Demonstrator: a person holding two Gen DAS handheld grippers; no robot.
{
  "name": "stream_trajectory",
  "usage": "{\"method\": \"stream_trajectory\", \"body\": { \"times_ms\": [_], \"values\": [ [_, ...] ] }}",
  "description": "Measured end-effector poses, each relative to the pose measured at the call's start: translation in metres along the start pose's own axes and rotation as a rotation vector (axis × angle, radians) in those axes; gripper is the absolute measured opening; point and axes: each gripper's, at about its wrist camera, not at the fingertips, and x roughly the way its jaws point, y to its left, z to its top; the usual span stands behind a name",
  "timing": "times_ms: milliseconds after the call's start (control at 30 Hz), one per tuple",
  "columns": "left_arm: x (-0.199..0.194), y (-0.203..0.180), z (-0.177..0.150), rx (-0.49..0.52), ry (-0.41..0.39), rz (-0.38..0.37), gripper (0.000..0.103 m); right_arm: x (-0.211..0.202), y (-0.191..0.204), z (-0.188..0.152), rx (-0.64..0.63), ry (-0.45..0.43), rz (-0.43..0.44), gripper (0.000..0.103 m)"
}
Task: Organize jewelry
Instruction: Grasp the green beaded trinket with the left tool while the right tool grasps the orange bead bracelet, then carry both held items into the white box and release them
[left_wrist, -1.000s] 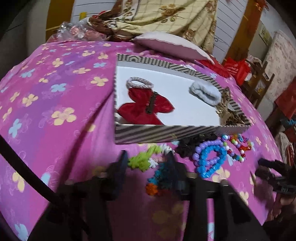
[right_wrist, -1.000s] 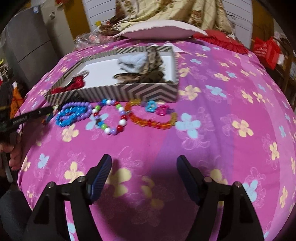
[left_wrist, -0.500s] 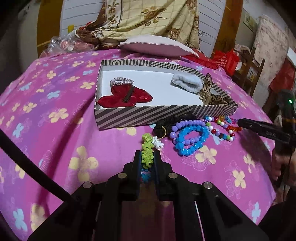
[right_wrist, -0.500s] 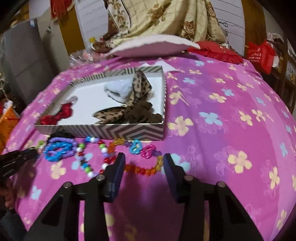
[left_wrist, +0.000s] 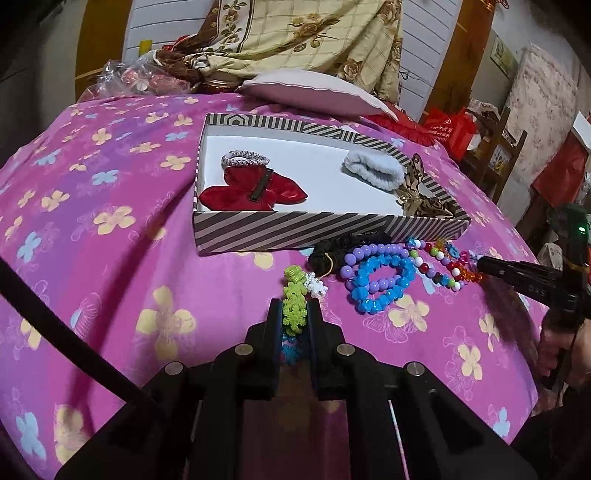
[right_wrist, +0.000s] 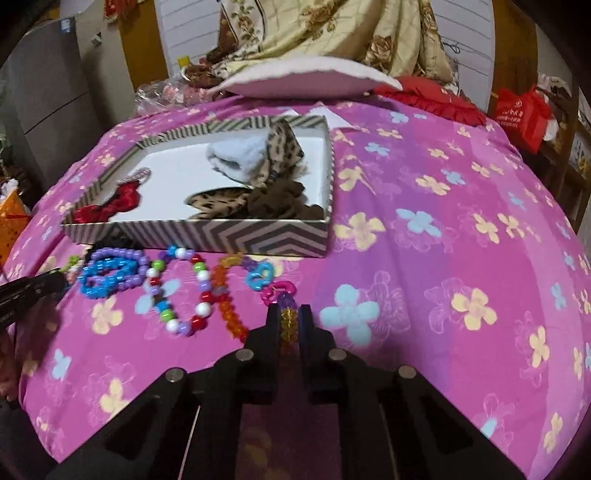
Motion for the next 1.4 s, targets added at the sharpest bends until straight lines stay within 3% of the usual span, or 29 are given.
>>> {"method": "stream_trajectory", "body": {
  "times_ms": [433,733,1400],
  "values": [
    [0.000,0.001,0.000,-0.005,-0.001,-0.004,0.000,-0.060,0.005,0.003,0.068,-0.184,0.161,0.009],
    [0.000,0.002,0.000,-0.006,-0.001,-0.004,0.000,-0.038,0.018,-0.002,0.038,-0.094,0.135,0.009],
    [0.000,0.002,0.000,-0.005,-0.001,-0.003,0.000,-0.037,0.023,-0.002,0.033,-0.096,0.133,0.009]
  ]
}}
